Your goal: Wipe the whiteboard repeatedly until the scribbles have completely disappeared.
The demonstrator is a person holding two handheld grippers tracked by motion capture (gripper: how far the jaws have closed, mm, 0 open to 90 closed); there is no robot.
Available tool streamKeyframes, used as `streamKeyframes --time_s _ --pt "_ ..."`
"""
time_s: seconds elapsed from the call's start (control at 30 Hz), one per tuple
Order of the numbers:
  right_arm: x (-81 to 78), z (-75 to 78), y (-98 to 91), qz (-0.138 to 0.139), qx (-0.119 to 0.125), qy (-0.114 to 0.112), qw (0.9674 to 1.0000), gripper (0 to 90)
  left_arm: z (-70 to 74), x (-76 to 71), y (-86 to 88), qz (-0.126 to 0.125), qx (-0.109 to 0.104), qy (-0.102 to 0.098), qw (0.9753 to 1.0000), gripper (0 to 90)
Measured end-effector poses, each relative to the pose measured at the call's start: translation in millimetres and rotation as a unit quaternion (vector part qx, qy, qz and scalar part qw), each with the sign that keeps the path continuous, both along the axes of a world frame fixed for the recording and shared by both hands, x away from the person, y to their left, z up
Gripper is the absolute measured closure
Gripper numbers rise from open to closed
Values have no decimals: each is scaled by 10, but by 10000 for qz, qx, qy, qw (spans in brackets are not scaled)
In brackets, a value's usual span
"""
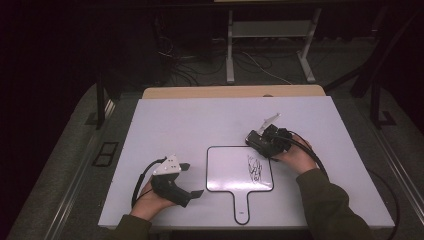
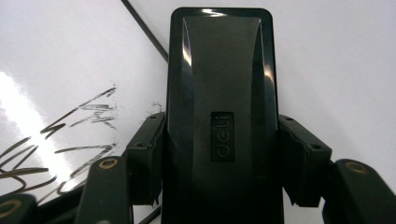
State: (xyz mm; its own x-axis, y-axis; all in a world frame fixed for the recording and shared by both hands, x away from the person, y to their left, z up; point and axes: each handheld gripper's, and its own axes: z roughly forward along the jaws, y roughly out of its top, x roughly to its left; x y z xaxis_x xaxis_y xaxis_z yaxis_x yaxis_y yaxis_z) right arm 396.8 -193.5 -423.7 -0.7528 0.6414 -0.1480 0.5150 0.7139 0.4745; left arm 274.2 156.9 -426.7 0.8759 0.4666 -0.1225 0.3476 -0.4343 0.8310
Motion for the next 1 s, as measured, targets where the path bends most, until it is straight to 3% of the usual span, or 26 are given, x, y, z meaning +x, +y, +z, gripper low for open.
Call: streamKeyframes --time_s 0.2,0.5,0.83,0.93,1.0 --pt "-70 0 98 316 40 72 9995 387 1 -1 -1 3 5 2 10000 0" --pt "-10 -5 -39 -15 53 53 10000 387 0 -2 3 0 1 -2 10000 0" --pt "-112 -5 134 416 106 136 9990 387 0 -5 -5 -4 -1 7 10000 0" --pt "-134 6 189 459 48 127 9989 387 0 -2 0 -4 3 2 10000 0" --pt "-99 2 143 314 10 74 9995 387 1 -5 0 -6 5 -1 10000 0"
